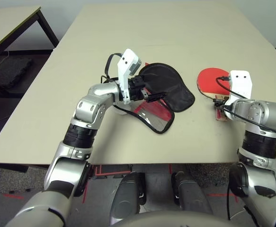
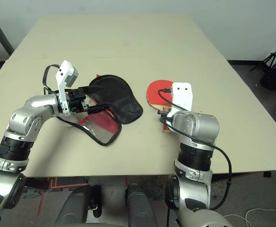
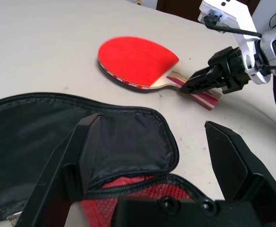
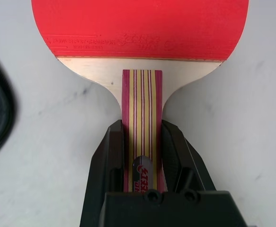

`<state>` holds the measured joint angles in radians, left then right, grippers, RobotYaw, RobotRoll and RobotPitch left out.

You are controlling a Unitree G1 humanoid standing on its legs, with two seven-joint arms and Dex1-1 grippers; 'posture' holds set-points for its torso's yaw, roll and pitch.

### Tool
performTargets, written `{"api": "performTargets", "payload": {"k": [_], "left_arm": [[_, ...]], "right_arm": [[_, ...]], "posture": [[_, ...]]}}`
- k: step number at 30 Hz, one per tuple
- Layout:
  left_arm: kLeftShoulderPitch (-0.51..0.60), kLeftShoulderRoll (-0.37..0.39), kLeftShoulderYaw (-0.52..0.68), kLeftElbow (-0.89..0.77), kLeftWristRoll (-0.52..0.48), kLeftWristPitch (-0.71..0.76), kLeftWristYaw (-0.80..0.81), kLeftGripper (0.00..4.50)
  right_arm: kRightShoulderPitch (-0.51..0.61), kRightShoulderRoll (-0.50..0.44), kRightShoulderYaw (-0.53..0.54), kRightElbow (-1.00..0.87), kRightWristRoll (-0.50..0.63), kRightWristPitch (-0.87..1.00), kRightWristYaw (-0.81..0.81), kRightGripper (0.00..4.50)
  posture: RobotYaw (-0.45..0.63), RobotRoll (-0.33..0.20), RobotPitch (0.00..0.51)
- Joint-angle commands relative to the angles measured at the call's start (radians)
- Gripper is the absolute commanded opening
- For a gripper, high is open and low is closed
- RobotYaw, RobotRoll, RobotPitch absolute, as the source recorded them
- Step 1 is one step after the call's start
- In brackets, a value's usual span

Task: Store the ping-pong paddle in its case and zip it.

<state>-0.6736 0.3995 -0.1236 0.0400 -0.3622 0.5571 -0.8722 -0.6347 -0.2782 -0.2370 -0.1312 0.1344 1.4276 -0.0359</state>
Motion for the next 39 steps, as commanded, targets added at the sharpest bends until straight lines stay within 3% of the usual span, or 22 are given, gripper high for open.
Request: {"api": "performTargets", "payload": {"k": [1, 12, 22, 39], "left_arm": [[0.004, -0.003, 0.014, -0.022, -0.011, 0.012, 0.011, 4.50], [0.002, 0.036, 0.083, -0.075, -0.036, 0.064, 0.069, 4.50], [0.031, 0.112, 0.168, -0.127, -0.054, 0.109, 0.120, 4.50], [0.096, 0.150, 0.219, -0.212, -0.082, 0.153, 0.177, 4.50]], "right_arm": [[-0.059, -0.026, 0.071, 0.023, 0.011, -0.076, 0.060, 1.11], [-0.226, -0.063, 0.235, 0.191, 0.069, -0.111, 0.269, 1.11], [-0.274, 0.010, 0.361, 0.303, 0.060, -0.158, 0.344, 1.11], [-0.397, 0.081, 0.420, 0.658, -0.014, -0.368, 0.400, 1.11]], "posture": [[-0.03, 0.000, 0.117], [-0.01, 0.000, 0.105], [0.09, 0.000, 0.102], [0.16, 0.000, 0.107]]}}
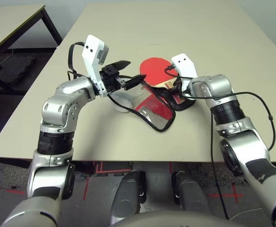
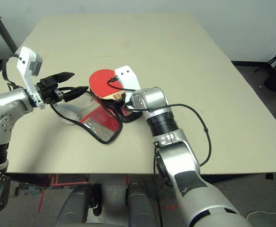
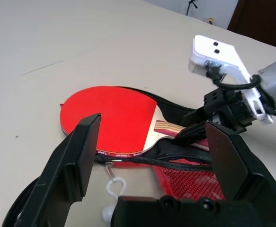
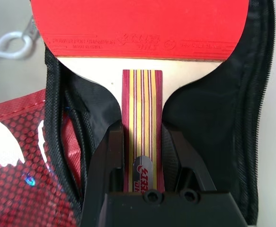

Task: Store the ping-pong paddle in its case and zip it.

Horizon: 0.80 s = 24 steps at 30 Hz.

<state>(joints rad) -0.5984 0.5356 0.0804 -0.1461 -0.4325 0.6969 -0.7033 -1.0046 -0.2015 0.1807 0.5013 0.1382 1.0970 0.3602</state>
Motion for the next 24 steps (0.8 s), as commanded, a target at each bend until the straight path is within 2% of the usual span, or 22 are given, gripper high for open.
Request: {"api": "performTargets", "payload": {"k": [1, 12, 24], "left_arm": [[0.024, 0.016, 0.017, -0.029, -0.013, 0.015, 0.010, 4.50], [0.012, 0.012, 0.004, -0.010, -0.014, 0.011, 0.011, 4.50], [0.001, 0.004, -0.001, 0.001, -0.013, 0.006, 0.008, 4.50]], "right_arm": [[-0.028, 0.002, -0.001, 0.032, -0.022, -0.043, 0.003, 1.11], [-0.011, -0.030, -0.022, 0.019, -0.041, -0.027, 0.003, 1.11], [0.026, -0.006, -0.017, -0.029, -0.038, 0.005, -0.004, 1.11]], "posture": [[0.16, 0.000, 0.108], [0.13, 0.000, 0.110], [0.13, 0.000, 0.115]]}}
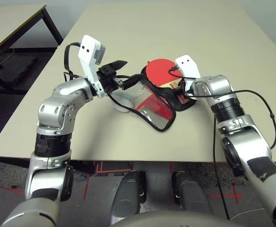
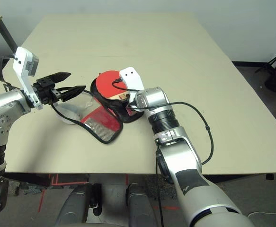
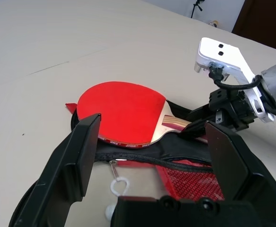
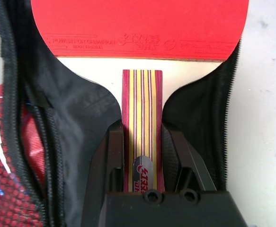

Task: Store the ping-pong paddle in its case and zip it.

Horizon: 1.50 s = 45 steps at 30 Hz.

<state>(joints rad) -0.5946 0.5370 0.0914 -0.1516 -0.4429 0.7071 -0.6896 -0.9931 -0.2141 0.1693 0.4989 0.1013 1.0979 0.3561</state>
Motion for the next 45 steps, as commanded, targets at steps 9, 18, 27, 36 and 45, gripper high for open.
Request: {"api": "performTargets", "payload": {"k": [9, 18, 27, 36, 45], "left_arm": [[0.008, 0.003, -0.007, -0.006, -0.005, 0.004, 0.004, 4.50], [0.010, 0.004, -0.008, -0.003, -0.005, 0.001, 0.003, 4.50], [0.000, -0.003, -0.012, 0.017, 0.001, -0.011, -0.001, 4.50], [-0.006, -0.004, -0.017, 0.029, 0.003, -0.020, -0.004, 4.50], [-0.018, 0.115, 0.066, 0.073, -0.013, 0.003, -0.054, 4.50]], "right_arm": [[0.027, 0.021, -0.004, -0.025, -0.004, 0.006, -0.004, 1.11], [0.051, 0.013, 0.000, -0.046, -0.006, 0.022, -0.002, 1.11], [0.051, -0.001, 0.009, -0.055, -0.011, 0.035, 0.004, 1.11], [0.050, -0.015, 0.007, -0.062, -0.012, 0.049, 0.008, 1.11], [0.043, -0.095, -0.043, -0.266, 0.047, 0.149, 0.060, 3.91]], "posture": [[0.15, 0.000, 0.119], [0.14, 0.000, 0.120], [0.13, 0.000, 0.117], [0.12, 0.000, 0.114], [0.12, 0.000, 0.106]]}}
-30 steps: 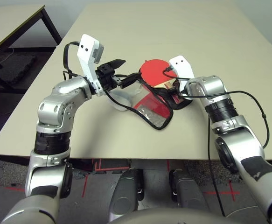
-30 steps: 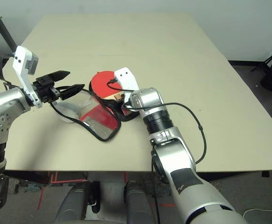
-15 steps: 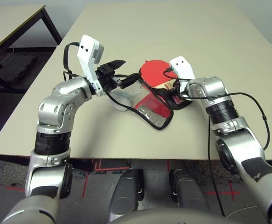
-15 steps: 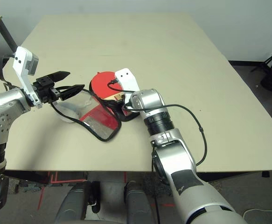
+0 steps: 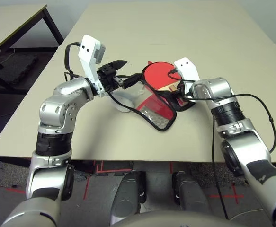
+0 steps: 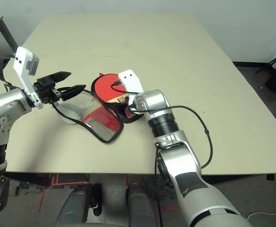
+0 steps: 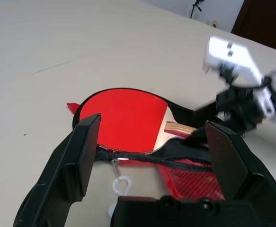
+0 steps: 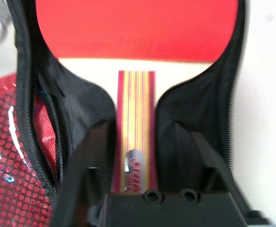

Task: Store the ping-pong paddle in its case and zip it.

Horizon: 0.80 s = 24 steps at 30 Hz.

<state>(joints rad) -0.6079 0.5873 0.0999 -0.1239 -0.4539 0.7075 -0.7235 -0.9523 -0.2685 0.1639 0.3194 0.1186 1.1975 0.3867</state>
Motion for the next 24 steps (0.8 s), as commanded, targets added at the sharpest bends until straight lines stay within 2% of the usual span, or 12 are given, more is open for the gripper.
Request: {"api": "performTargets", "payload": {"k": [1, 2, 5, 8, 10, 16, 24], "left_arm": [[-0.003, 0.089, 0.071, 0.065, 0.001, -0.005, -0.025, 4.50], [0.003, 0.117, 0.090, 0.092, 0.005, -0.018, -0.030, 4.50], [0.033, 0.198, 0.145, 0.184, 0.023, -0.066, -0.051, 4.50], [0.080, 0.256, 0.178, 0.247, 0.036, -0.102, -0.078, 4.50], [0.111, 0.279, 0.188, 0.277, 0.039, -0.118, -0.098, 4.50], [0.189, 0.296, 0.158, 0.311, 0.051, -0.125, -0.143, 4.50], [0.253, 0.240, 0.026, 0.166, 0.027, -0.018, -0.175, 4.50]], "right_arm": [[0.006, -0.055, -0.047, -0.112, 0.041, 0.059, 0.040, 4.23], [0.011, -0.073, -0.060, -0.141, 0.055, 0.070, 0.053, 4.48], [0.044, -0.125, -0.102, -0.228, 0.123, 0.047, 0.131, 4.48], [0.104, -0.168, -0.131, -0.302, 0.183, -0.128, 0.258, 4.48], [0.153, -0.220, -0.109, -0.332, 0.194, -0.267, 0.366, 4.48], [0.223, -0.276, -0.110, -0.358, 0.230, -0.426, 0.502, 4.48], [0.234, -0.285, -0.101, -0.385, 0.244, -0.429, 0.513, 4.48]], "posture": [[0.12, 0.000, 0.106], [0.11, 0.000, 0.105], [0.11, 0.000, 0.105], [0.10, 0.000, 0.106], [0.10, 0.000, 0.107], [0.09, 0.000, 0.113], [0.06, 0.000, 0.124]]}}
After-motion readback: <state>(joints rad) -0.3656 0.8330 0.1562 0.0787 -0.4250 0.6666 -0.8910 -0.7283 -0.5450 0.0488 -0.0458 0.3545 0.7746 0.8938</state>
